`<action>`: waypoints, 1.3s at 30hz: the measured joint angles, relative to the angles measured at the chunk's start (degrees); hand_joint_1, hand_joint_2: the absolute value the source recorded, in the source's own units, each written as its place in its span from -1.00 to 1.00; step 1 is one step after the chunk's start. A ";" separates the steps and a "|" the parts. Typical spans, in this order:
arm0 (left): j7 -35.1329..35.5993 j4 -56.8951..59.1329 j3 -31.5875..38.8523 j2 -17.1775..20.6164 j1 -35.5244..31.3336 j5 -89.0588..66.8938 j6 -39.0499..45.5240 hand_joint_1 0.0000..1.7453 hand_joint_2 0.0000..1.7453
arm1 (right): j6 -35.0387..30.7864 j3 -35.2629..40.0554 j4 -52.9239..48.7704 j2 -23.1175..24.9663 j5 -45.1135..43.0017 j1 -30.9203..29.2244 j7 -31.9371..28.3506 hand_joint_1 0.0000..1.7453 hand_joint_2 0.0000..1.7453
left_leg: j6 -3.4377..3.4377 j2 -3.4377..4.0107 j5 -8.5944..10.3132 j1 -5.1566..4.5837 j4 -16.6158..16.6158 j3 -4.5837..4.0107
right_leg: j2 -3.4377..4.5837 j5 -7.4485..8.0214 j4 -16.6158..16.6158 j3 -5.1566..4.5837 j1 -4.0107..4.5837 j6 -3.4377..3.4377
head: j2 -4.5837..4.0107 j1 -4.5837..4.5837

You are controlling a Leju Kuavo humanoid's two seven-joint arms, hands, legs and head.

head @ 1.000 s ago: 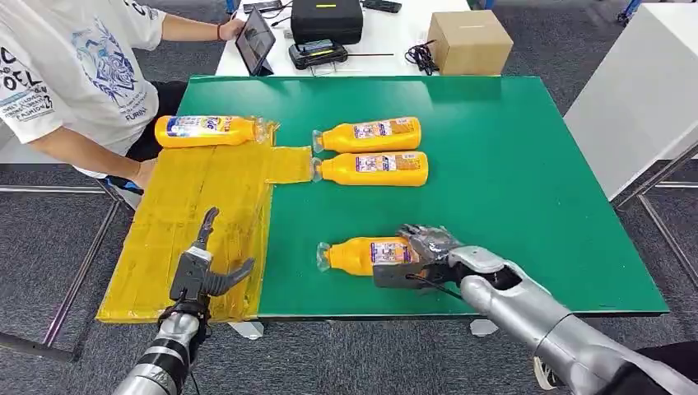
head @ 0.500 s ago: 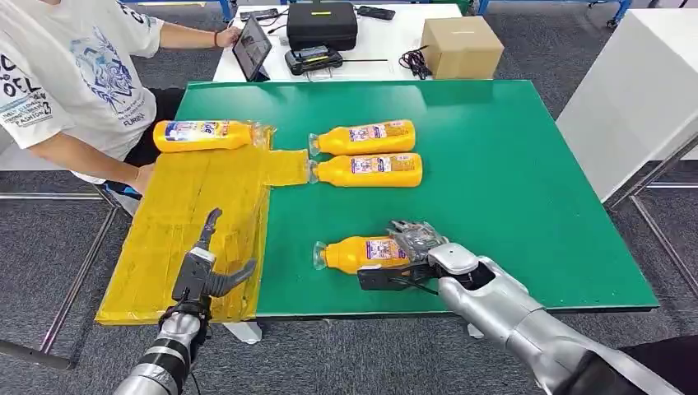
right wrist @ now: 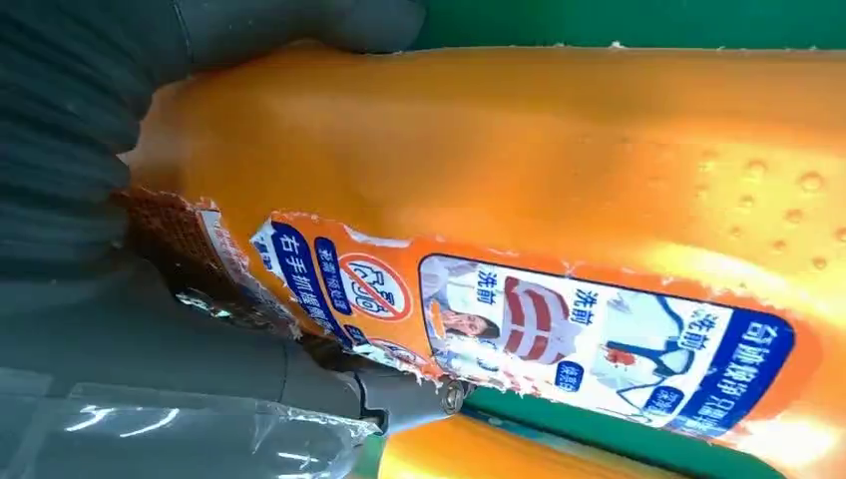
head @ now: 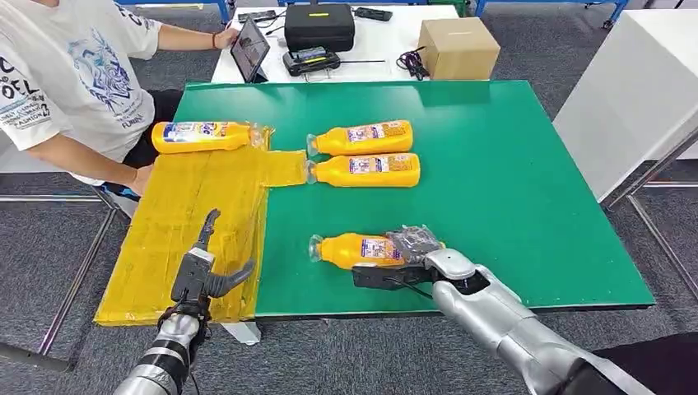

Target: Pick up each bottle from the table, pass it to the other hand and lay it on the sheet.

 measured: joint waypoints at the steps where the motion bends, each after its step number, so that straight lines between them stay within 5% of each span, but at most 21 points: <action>1: 0.00 0.00 0.05 0.00 0.01 0.00 -0.02 -1.00 1.00 | 0.02 -0.20 -0.13 -0.11 -0.11 0.05 -0.02 1.00 1.00 | 0.00 -0.01 0.00 0.00 0.00 -0.01 | 0.00 0.00 0.00 -0.01 0.00 0.00 | 0.00 0.02; 10: 0.00 0.00 0.68 0.00 0.07 -0.09 -0.02 -1.00 1.00 | -0.13 -2.21 -1.57 -0.74 -0.02 1.37 0.50 1.00 1.00 | 0.03 -0.24 -0.05 0.00 0.01 -0.24 | -0.08 -0.12 -0.03 -0.15 -0.02 0.14 | 0.00 0.00; 15: 0.02 -0.04 0.72 -0.02 0.44 -0.09 -0.31 -1.00 1.00 | -7.29 -5.41 -4.06 -0.44 -0.61 5.33 -0.76 1.00 1.00 | 0.03 -0.41 -0.05 0.00 0.01 -0.30 | -0.23 -0.14 -0.03 -0.14 -0.02 0.18 | 0.00 0.00; 28: 5.46 -12.25 0.63 -3.37 7.00 9.17 -11.25 -1.00 1.00 | -37.67 -31.79 -34.78 13.92 -4.13 28.67 -27.97 1.00 1.00 | 0.02 -0.60 -0.05 0.02 0.00 -1.12 | -0.44 -0.21 0.02 -0.88 -0.03 0.16 | 0.00 0.00; 39: 18.71 -21.75 -7.50 -4.04 10.91 34.69 -33.64 -1.00 1.00 | -38.64 -40.81 -38.95 19.56 -9.60 36.98 -36.96 1.00 1.00 | 0.09 -0.62 -0.10 -0.11 0.00 -1.15 | -0.46 -0.26 -0.02 -0.89 -0.16 0.33 | 0.00 0.00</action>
